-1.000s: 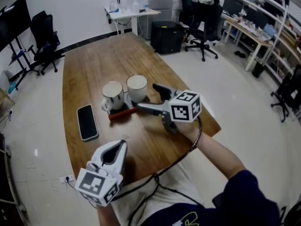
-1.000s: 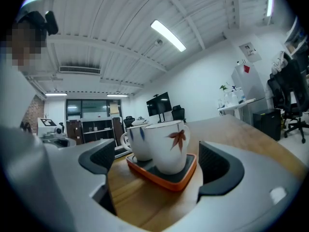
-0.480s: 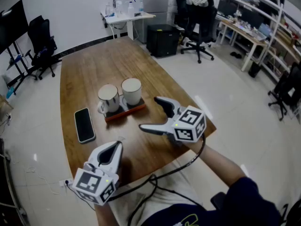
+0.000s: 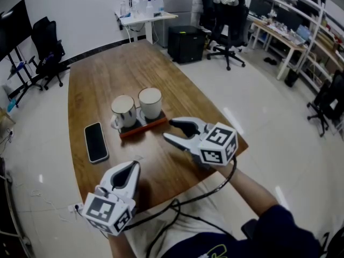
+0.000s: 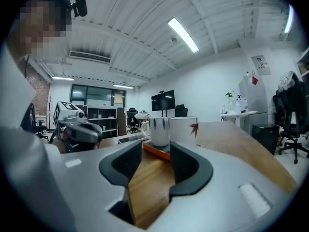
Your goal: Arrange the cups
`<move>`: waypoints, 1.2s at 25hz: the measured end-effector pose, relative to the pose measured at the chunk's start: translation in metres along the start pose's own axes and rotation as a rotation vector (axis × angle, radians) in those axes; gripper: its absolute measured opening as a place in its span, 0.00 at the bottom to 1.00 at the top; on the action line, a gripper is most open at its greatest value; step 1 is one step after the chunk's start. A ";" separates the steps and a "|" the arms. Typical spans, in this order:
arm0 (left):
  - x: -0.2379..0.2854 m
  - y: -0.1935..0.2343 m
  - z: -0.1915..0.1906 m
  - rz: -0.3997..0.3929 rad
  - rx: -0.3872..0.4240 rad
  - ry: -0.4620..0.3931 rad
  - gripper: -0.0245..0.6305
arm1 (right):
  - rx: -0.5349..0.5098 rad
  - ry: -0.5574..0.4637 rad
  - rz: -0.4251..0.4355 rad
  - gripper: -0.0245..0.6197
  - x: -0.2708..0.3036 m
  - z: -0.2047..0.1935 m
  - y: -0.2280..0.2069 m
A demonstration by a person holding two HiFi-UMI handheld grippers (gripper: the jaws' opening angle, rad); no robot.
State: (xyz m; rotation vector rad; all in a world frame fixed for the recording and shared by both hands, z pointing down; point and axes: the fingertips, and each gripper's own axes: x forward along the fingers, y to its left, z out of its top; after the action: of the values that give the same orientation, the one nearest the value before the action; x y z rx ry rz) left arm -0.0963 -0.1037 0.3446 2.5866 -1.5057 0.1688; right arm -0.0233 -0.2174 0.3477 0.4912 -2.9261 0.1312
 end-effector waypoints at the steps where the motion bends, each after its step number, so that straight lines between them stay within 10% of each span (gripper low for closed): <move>1: 0.000 0.000 0.000 0.000 0.000 0.000 0.04 | 0.001 -0.002 -0.002 0.29 0.000 0.000 0.000; 6: 0.000 0.000 0.000 0.000 0.000 0.000 0.04 | 0.000 -0.001 0.002 0.04 0.000 0.000 0.001; 30: -0.001 -0.001 0.003 -0.001 -0.001 -0.001 0.04 | -0.062 0.009 0.332 0.04 -0.006 -0.001 0.074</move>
State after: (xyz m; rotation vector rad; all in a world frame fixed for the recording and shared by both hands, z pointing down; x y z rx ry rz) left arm -0.0957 -0.1028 0.3411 2.5873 -1.5045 0.1664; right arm -0.0420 -0.1456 0.3430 -0.0075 -2.9667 0.0835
